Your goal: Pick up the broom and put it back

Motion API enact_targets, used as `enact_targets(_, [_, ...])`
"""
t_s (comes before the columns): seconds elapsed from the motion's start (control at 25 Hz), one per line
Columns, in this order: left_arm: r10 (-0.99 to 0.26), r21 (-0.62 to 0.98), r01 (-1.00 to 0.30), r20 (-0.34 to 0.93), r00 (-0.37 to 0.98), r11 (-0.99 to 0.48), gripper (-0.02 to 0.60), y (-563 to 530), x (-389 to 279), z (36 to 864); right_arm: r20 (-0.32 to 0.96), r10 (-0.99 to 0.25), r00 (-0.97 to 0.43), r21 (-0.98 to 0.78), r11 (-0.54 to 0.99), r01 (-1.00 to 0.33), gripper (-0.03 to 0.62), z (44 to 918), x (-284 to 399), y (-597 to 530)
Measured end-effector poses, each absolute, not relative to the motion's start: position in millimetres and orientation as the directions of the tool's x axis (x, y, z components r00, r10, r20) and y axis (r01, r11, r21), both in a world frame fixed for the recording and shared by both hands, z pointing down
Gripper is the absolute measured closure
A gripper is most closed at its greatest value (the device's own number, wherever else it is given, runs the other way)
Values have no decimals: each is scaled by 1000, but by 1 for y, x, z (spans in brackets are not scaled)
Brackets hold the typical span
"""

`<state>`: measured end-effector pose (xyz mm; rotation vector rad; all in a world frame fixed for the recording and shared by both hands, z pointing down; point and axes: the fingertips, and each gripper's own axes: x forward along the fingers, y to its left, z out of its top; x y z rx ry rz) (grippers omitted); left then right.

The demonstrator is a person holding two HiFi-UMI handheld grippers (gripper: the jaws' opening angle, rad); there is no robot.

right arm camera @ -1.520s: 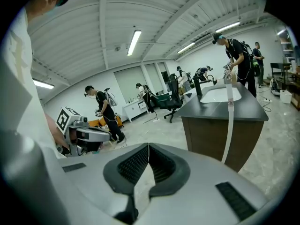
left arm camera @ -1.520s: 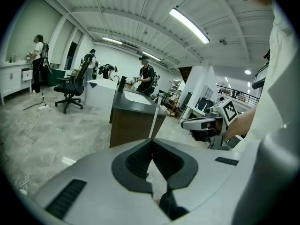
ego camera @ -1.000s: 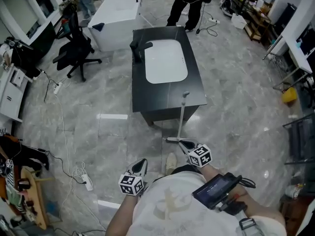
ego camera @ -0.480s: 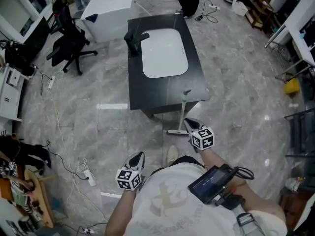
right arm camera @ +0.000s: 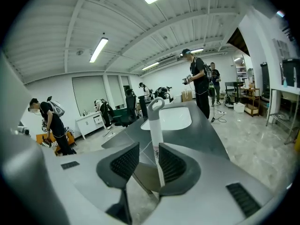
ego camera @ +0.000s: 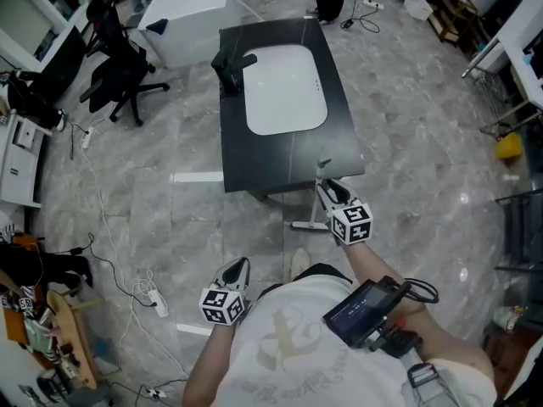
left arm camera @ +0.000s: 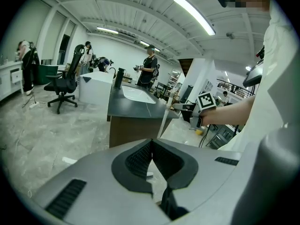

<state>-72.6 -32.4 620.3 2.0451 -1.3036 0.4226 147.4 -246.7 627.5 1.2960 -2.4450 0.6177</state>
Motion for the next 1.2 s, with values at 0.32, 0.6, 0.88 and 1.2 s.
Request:
enact_targets(0.32, [-681,348,-904,600,419,-249,569,-40,-72,618,447,-732,-514,-199,479,-855,375,625,142,-278])
enact_targets(0.6, [-698,334,-921,611,374,-201,569,-37,-78,618,430,-740,-517,-207,476,-855,381,628,135,-296])
enact_targets(0.88, [-698,329,-926,620,358,-184,569,-38,-79,620,435,-728,-530,-186,503,-844,474,637,127,-306])
enact_targets(1.2, [-684,335,-923,629,369,-190,569,-32,-74,621,441,-723,-531,-152,523,-839,485,639,130,-296])
